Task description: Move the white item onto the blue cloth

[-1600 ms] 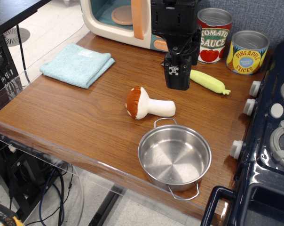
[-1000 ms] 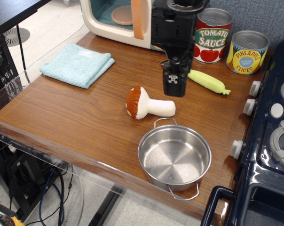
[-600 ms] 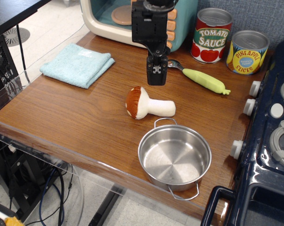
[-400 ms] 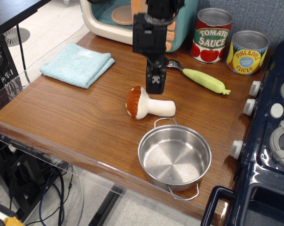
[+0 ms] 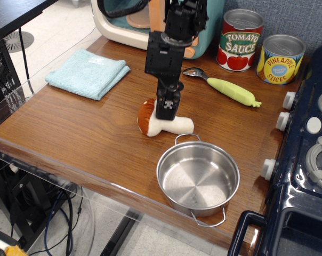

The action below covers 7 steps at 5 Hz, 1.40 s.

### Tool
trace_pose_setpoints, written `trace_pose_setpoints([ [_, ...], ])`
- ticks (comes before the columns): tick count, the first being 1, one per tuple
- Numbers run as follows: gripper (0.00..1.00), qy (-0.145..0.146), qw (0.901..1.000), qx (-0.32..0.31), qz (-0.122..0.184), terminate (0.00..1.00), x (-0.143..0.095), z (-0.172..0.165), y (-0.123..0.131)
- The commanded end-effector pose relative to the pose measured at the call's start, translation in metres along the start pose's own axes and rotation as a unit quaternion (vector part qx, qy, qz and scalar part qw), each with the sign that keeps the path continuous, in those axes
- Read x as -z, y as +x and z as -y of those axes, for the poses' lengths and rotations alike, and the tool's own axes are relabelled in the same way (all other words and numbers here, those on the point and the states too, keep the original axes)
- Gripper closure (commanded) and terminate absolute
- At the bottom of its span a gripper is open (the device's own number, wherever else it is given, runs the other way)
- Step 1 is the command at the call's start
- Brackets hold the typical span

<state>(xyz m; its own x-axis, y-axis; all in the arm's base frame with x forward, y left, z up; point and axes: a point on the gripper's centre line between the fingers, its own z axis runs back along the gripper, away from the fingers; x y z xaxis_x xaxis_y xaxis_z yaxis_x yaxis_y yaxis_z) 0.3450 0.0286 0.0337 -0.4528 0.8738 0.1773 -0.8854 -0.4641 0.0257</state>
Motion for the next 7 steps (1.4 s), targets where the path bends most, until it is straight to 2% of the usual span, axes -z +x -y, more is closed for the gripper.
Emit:
trace_pose_setpoints([
  [1, 0.0, 0.015, 0.9997, 0.009, 0.018, 0.0, 0.008, -0.012, -0.002],
  [2, 1.0, 0.014, 0.9994, 0.017, 0.026, 0.0, 0.016, -0.015, -0.003],
  [4, 1.0, 0.002, 0.9999, 0.009, 0.014, 0.0, 0.003, -0.006, -0.004],
  [5, 1.0, -0.011, 0.9999, -0.012, 0.001, 0.0, -0.017, 0.011, -0.001],
  [6, 1.0, -0.045, 0.9985, -0.03, -0.005, 0.0, -0.056, 0.022, 0.002],
  [7, 1.0, -0.049, 0.9975, -0.033, -0.039, 0.0, -0.088, 0.018, 0.014],
])
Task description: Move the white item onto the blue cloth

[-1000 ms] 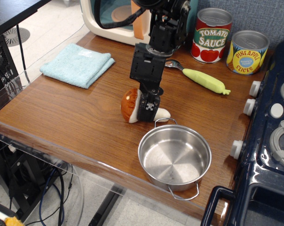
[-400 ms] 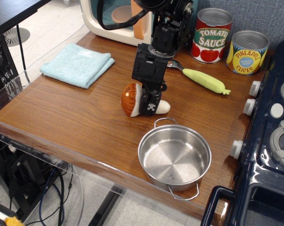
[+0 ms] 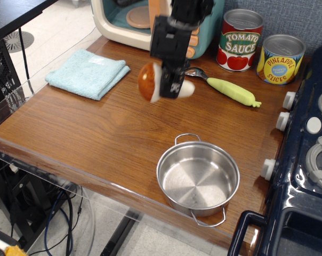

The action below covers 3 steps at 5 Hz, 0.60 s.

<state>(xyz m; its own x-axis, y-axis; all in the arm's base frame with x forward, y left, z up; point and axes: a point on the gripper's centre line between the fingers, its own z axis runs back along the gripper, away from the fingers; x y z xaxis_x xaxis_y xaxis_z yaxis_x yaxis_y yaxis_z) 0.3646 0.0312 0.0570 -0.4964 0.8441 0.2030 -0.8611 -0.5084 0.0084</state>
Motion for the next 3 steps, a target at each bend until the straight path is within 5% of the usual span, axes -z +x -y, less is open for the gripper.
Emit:
trace_pose_setpoints([
  [1, 1.0, -0.063, 0.9949, -0.061, -0.049, 0.0, -0.08, 0.014, 0.056],
  [3, 1.0, -0.071, 0.9796, -0.18, -0.056, 0.0, -0.071, 0.072, 0.11],
])
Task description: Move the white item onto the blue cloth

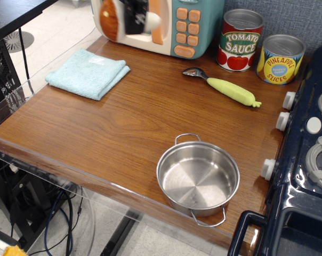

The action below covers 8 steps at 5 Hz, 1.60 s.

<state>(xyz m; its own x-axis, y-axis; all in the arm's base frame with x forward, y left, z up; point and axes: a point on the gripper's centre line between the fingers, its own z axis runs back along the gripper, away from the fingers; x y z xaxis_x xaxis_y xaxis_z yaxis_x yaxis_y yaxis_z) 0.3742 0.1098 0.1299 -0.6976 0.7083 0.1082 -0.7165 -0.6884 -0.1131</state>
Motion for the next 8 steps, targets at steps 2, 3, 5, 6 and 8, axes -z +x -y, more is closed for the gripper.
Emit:
trace_pose_setpoints([
  [2, 1.0, -0.015, 0.9916, -0.126, 0.025, 0.0, 0.03, 0.064, 0.059],
  [3, 1.0, -0.002, 0.989, -0.142, 0.041, 0.0, 0.056, 0.067, 0.076],
  [5, 1.0, 0.025, 0.994, -0.105, 0.019, 0.0, 0.092, 0.073, 0.077],
  [6, 1.0, 0.023, 0.9951, -0.096, 0.013, 0.0, 0.1, 0.073, 0.072],
  [8, 0.0, 0.02, 0.9961, -0.084, 0.021, 0.0, 0.09, 0.069, 0.072],
])
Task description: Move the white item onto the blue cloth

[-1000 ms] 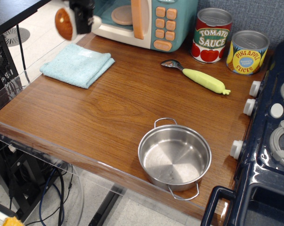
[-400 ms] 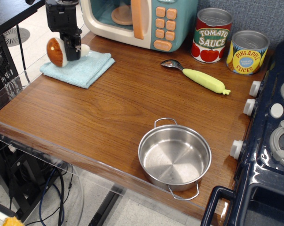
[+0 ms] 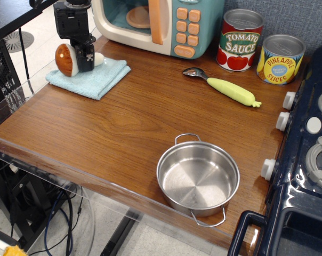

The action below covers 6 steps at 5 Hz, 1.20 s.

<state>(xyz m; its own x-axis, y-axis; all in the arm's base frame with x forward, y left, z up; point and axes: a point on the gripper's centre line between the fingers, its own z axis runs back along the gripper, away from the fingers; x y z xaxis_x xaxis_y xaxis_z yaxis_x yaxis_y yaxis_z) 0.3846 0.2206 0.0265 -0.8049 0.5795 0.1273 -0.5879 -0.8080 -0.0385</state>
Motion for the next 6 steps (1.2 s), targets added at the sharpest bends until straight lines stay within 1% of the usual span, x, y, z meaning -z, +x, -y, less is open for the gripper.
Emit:
trace_pose_setpoints([
  [1, 0.0, -0.024, 0.9997, 0.001, -0.003, 0.0, -0.034, -0.004, 0.013],
  [2, 0.0, -0.042, 0.9991, 0.004, 0.001, 0.0, -0.048, -0.007, 0.012],
  [3, 0.0, -0.055, 0.9984, 0.01, -0.001, 0.0, -0.076, -0.013, 0.012],
  [4, 0.0, -0.079, 0.9965, -0.003, -0.026, 0.0, -0.113, -0.02, 0.016],
  [5, 0.0, -0.098, 0.9945, -0.001, -0.038, 0.0, -0.133, -0.028, 0.019],
  [6, 0.0, -0.098, 0.9945, -0.001, -0.038, 0.0, -0.133, -0.028, 0.019],
])
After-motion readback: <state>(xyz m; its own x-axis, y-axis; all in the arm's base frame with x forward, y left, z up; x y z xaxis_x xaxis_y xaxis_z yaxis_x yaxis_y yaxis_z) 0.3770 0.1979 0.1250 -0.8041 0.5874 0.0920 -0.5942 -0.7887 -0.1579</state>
